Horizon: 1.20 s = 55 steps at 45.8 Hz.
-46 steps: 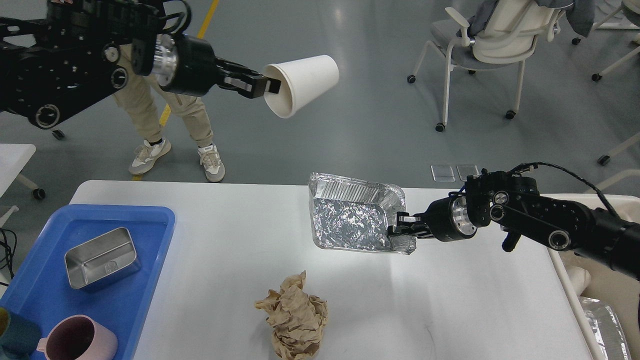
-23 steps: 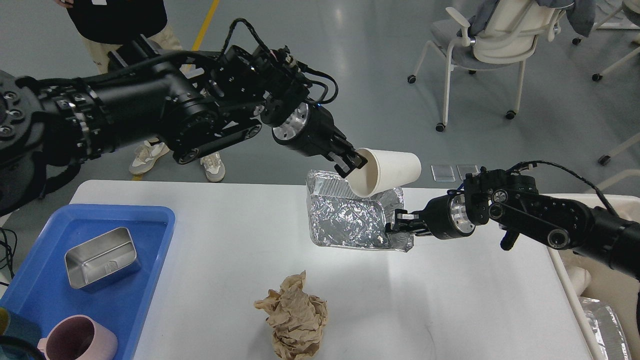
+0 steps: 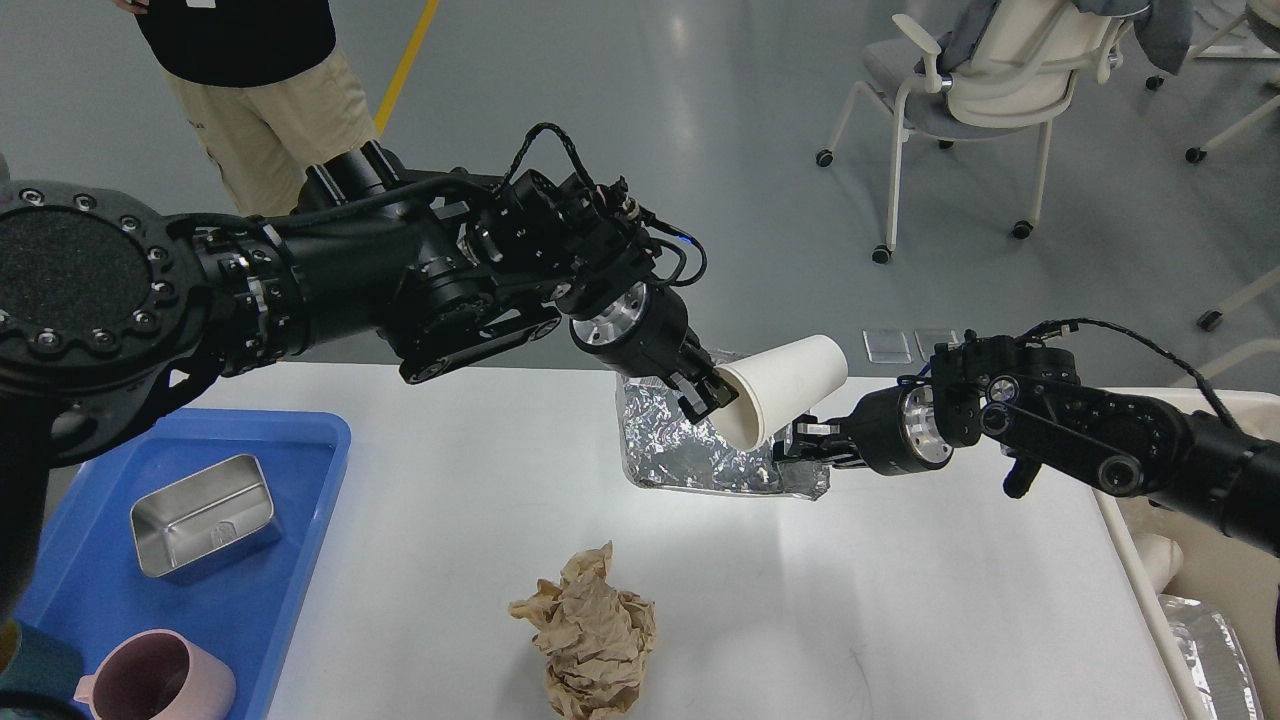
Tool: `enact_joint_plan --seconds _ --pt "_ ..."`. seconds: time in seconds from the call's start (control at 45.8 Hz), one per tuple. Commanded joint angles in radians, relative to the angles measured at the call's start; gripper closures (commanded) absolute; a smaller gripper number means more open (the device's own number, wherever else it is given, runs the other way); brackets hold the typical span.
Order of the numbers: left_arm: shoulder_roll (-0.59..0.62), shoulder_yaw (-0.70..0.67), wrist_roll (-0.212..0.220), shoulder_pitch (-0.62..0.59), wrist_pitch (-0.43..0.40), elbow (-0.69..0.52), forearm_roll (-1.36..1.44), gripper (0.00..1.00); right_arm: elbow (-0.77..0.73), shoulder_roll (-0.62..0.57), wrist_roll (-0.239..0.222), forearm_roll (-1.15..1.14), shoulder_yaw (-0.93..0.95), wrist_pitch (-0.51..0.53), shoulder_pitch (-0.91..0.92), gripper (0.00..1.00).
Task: Tidy desktop
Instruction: 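Carry the cup over the held foil tray and drop it in, then withdraw the left gripper back toward the blue bin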
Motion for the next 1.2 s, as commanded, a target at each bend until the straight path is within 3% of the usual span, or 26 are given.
enact_joint_plan --seconds 0.0,0.218,0.371,0.48,0.611,0.699,0.808,0.895,0.983,1.179 --pt "0.010 -0.001 0.039 0.023 0.000 0.000 -0.010 0.58 0.000 0.002 0.000 0.000 -0.001 -0.002 -0.004 1.00" --pt "0.064 -0.020 0.128 0.081 0.001 -0.001 -0.024 0.29 -0.002 -0.006 0.000 0.000 -0.001 -0.002 -0.008 1.00" --pt "0.134 -0.115 0.136 0.149 0.018 -0.001 -0.114 0.26 -0.003 -0.006 0.000 0.000 -0.002 -0.002 -0.013 1.00" --pt "0.217 -0.202 0.136 0.187 0.026 -0.001 -0.179 0.09 -0.005 -0.001 0.000 0.000 -0.002 -0.002 -0.013 1.00" --pt "0.325 -0.334 0.145 0.224 0.035 -0.007 -0.228 0.05 -0.011 0.003 -0.002 0.000 -0.002 -0.002 -0.013 1.00" --pt "0.397 -0.409 0.217 0.245 0.037 -0.021 -0.277 0.04 -0.011 0.003 0.000 0.000 -0.002 -0.002 -0.013 1.00" --pt "0.480 -0.460 0.386 0.297 0.040 -0.023 -0.383 0.04 -0.011 0.002 0.000 0.000 -0.002 -0.003 -0.013 1.00" --pt "0.542 -0.475 0.466 0.346 0.066 -0.055 -0.466 0.04 -0.010 0.000 0.000 0.000 -0.002 -0.003 -0.013 1.00" --pt "0.627 -0.477 0.492 0.400 0.119 -0.130 -0.526 0.04 -0.010 -0.004 0.000 0.002 -0.002 -0.003 -0.013 1.00" --pt "0.811 -0.509 0.489 0.560 0.241 -0.335 -0.630 0.04 -0.010 -0.006 0.000 0.002 -0.002 -0.005 -0.014 1.00"
